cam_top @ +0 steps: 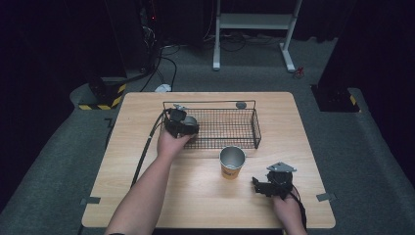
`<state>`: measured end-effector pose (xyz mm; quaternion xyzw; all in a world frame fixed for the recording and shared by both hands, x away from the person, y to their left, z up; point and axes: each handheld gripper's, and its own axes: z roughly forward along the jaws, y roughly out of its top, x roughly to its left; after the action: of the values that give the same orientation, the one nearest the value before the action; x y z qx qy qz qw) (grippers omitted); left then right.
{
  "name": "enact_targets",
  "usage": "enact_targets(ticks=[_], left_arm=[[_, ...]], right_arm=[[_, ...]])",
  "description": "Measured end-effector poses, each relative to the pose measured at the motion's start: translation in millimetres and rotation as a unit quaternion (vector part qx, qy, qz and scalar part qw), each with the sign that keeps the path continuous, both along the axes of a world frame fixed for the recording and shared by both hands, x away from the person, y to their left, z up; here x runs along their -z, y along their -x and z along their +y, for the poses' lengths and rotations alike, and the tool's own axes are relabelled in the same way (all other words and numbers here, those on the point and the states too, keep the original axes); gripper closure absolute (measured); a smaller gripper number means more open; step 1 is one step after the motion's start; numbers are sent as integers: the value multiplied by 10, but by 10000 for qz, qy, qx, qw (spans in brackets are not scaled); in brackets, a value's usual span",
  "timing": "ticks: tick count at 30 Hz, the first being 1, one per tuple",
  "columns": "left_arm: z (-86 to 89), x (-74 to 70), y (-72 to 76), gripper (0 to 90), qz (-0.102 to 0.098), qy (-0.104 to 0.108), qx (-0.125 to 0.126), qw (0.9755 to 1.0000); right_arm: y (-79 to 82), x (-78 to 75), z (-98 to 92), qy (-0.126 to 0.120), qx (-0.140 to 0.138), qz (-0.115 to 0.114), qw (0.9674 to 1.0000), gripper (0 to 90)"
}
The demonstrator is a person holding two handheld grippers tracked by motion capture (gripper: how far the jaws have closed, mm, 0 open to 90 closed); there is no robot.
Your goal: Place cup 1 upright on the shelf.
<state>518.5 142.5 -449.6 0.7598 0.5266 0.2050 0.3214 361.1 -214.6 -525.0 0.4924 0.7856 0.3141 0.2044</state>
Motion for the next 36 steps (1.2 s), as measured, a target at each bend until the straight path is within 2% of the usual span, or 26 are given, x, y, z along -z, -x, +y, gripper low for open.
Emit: enact_targets(ticks=[3, 7, 10, 16, 18, 22, 25, 28, 33, 36], left_arm=[[-34, -1, -38, 137, 2, -53, 0, 10000], [-69, 18, -78, 137, 32, -6, -22, 10000], [-92, 40, -91, 137, 64, -117, -4, 9999], [-79, 39, -97, 132, 135, -53, -59, 9999], [-64, 19, -92, 119, 96, 15, -58, 9999], [-38, -57, -76, 65, -22, 170, -118, 9998], [-7, -89, -64, 27, -15, 155, -150, 9998], [29, -104, -29, 18, -36, 149, -124, 9998], [84, -116, 56, 18, -20, 304, 33, 9995], [94, -114, 101, 18, 0, 290, 79, 9995]], right_arm=[[0, 0, 0, 1, 0, 0, 10000, 81], [0, 0, 0, -1, 0, 0, 10000, 81], [1, 0, 0, -10, 8, 8, 10000, 82], [1, 0, 0, -12, 9, 8, 10000, 82], [1, 0, 1, -12, 10, 8, 10000, 82], [1, 0, 1, -10, 9, 8, 10000, 82], [1, 0, 1, -11, 9, 8, 10000, 82], [1, 0, 1, -10, 9, 8, 10000, 82], [0, 0, 0, -1, 0, 0, 10000, 81], [1, -1, 2, -8, 10, 10, 10000, 81]])
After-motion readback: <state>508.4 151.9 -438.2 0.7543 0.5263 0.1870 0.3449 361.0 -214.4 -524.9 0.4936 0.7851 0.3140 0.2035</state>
